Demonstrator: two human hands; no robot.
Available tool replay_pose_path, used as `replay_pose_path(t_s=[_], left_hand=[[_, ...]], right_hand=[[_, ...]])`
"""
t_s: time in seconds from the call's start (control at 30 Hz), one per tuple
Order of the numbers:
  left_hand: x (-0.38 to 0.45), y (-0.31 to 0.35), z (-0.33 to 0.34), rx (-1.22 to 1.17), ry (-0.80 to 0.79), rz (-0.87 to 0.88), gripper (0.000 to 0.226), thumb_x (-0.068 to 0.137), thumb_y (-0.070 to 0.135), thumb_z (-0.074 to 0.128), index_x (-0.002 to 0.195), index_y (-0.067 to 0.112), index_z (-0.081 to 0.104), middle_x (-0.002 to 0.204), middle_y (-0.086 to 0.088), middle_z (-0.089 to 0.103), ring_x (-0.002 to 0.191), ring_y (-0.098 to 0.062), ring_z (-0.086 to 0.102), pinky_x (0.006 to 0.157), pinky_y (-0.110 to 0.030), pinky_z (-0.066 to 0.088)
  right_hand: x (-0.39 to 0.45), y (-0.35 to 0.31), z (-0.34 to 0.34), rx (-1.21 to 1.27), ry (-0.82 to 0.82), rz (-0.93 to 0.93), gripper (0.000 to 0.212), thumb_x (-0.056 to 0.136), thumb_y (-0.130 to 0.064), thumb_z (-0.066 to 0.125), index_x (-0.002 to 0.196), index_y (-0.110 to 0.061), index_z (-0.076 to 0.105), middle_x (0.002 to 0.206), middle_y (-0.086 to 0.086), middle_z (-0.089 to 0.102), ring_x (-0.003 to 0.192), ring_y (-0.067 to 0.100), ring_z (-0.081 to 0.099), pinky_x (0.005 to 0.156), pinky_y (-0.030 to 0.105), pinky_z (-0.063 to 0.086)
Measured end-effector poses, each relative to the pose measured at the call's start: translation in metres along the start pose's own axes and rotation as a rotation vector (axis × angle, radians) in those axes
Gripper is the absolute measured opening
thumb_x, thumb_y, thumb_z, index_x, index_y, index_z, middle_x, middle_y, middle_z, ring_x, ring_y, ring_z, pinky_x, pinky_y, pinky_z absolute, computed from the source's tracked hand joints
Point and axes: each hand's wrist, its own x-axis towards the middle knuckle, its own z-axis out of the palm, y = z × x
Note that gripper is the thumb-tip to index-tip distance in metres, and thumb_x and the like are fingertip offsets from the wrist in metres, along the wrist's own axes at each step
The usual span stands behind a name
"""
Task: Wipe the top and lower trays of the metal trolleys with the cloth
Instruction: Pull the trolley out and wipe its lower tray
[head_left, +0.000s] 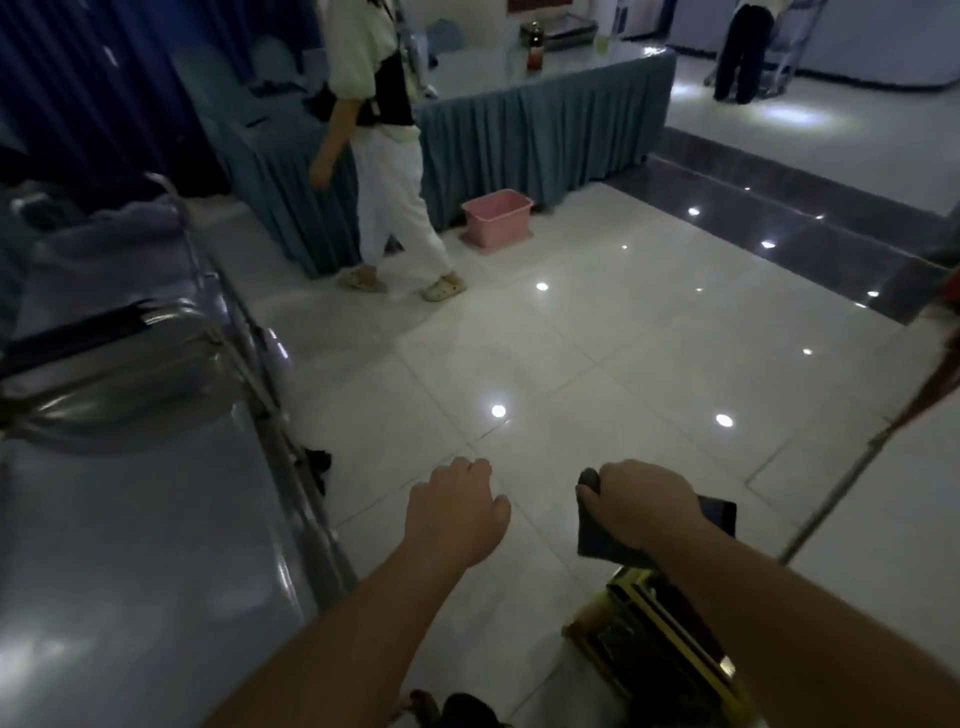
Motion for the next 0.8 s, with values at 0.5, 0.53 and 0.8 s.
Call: replay_pose_path(t_s=[0.5, 0.53, 0.8], left_hand=[[0.124, -0.139, -0.061, -0.136, 0.072, -0.426, 0.049, 0.106, 0.048, 0.041, 0.144, 0.020, 0.052, 0.142, -0.003, 0.056, 0.123, -0.024, 0.056, 0.098, -0.042, 0.049], [0.138, -0.150, -0.068, -0.146, 0.085, -0.441, 0.049, 0.106, 0.048, 0.042, 0.144, 0.020, 0.052, 0.141, -0.003, 0.056, 0.123, -0.024, 0.056, 0.097, -0.042, 0.049], [0.205, -0.236, -0.113, -0.185, 0.143, -0.582, 0.048, 0.103, 0.049, 0.042, 0.142, 0.023, 0.052, 0.141, -0.002, 0.057, 0.121, -0.023, 0.057, 0.099, -0.043, 0.050]], right_hand=[[0.216, -0.173, -0.090, -0.138, 0.065, -0.503, 0.051, 0.106, -0.059, 0.027, 0.099, -0.020, 0.059, 0.079, -0.003, 0.052, 0.078, 0.021, 0.061, 0.071, 0.036, 0.054], [0.234, -0.184, -0.101, -0.145, 0.072, -0.517, 0.049, 0.106, -0.059, 0.027, 0.097, -0.020, 0.057, 0.077, -0.003, 0.051, 0.074, 0.020, 0.058, 0.068, 0.035, 0.052], [0.345, -0.264, -0.145, -0.158, 0.078, -0.602, 0.042, 0.106, -0.058, 0.027, 0.084, -0.026, 0.044, 0.074, -0.004, 0.052, 0.068, 0.016, 0.054, 0.067, 0.036, 0.052]])
